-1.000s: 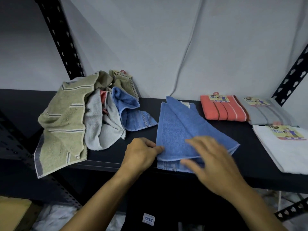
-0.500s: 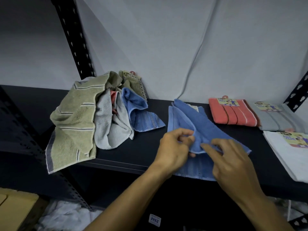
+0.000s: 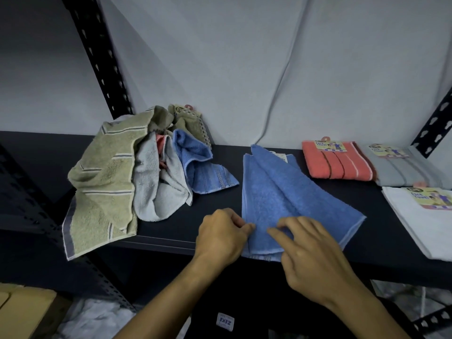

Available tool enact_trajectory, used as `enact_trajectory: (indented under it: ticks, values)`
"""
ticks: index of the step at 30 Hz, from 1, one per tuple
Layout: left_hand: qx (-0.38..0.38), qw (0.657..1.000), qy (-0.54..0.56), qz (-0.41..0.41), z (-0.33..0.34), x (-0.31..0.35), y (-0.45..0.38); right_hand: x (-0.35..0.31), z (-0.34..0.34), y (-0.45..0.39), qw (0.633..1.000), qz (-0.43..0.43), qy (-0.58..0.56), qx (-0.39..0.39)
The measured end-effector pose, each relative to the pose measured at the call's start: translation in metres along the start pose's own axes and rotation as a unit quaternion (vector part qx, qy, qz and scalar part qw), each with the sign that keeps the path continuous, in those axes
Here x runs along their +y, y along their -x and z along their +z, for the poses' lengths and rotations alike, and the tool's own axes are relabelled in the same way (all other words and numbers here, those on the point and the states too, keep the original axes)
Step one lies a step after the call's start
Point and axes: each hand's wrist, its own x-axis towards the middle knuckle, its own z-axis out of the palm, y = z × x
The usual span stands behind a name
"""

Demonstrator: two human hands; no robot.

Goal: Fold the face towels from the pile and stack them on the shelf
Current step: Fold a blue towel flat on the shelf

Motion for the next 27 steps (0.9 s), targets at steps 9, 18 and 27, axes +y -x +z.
enact_trajectory:
  ticks: [9,18,27]
  values:
    - [0.04,0.965,-0.17,0.193,-0.012,-0.013,-0.043,-0.007,-0.001,-0.013,0.997,0.005,-0.007,-0.076]
    - [-0.052,0.929,-0.201,0.305,-0.018,-0.038,-0.078,-0.016,0.009,-0.018,0.996,0.012,-0.067,-0.059]
    - [-0.054,0.917,-0.253,0.302,-0.014,-0.037,-0.075,0.001,0.011,-0.012,0.974,0.13,-0.157,0.097]
